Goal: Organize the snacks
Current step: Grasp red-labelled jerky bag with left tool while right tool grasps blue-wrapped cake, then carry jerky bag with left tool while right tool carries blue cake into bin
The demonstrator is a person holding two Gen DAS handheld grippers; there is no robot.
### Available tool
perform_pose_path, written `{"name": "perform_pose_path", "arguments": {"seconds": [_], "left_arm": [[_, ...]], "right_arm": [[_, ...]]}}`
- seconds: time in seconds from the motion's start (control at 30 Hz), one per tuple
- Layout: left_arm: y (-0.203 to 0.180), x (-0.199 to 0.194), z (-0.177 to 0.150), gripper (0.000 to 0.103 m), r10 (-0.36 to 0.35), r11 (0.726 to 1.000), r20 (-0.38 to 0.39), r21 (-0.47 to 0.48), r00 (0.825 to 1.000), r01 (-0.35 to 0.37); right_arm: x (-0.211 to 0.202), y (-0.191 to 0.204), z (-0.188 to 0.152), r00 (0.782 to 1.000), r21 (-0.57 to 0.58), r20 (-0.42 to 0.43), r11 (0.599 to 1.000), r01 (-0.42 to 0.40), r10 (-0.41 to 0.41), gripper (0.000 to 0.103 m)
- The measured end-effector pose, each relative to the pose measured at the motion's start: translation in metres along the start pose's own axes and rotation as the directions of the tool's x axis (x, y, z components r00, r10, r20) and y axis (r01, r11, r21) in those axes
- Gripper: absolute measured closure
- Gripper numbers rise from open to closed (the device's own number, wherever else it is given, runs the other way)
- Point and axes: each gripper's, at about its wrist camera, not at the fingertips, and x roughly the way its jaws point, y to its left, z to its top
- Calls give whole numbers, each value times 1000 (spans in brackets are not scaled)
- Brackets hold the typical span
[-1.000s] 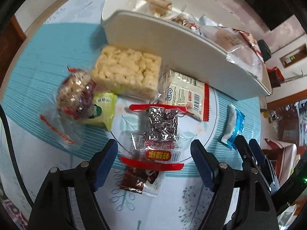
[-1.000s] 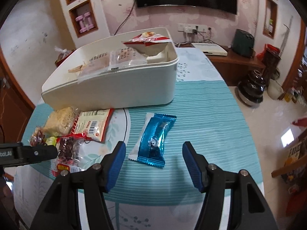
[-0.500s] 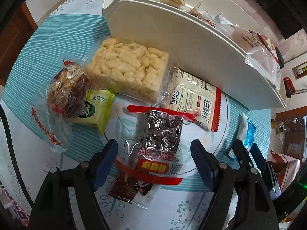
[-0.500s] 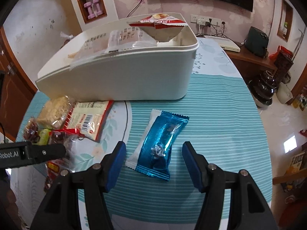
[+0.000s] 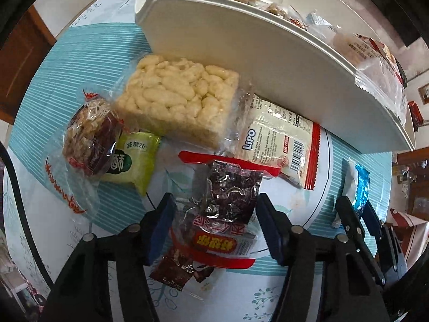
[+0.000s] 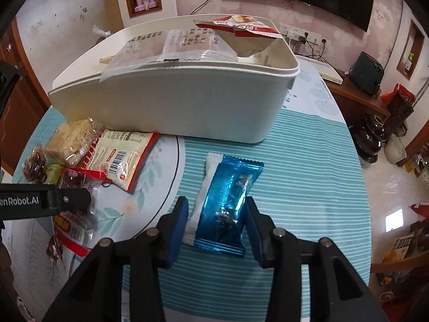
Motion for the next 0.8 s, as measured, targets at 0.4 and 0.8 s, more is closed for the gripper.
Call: {"name": "perform_pose_path", "arguments": {"seconds": [0.4, 0.8], "left_arm": [[4, -2, 2, 50, -20, 999, -17, 37, 1000, 21], [11, -31, 1, 50, -51, 991, -19, 122, 999, 53]], "right_arm": [[-2, 6, 1, 1000, -32, -20, 999, 9, -10, 67], [-20, 19, -7, 999, -12, -25, 1000, 22, -22, 71]]}}
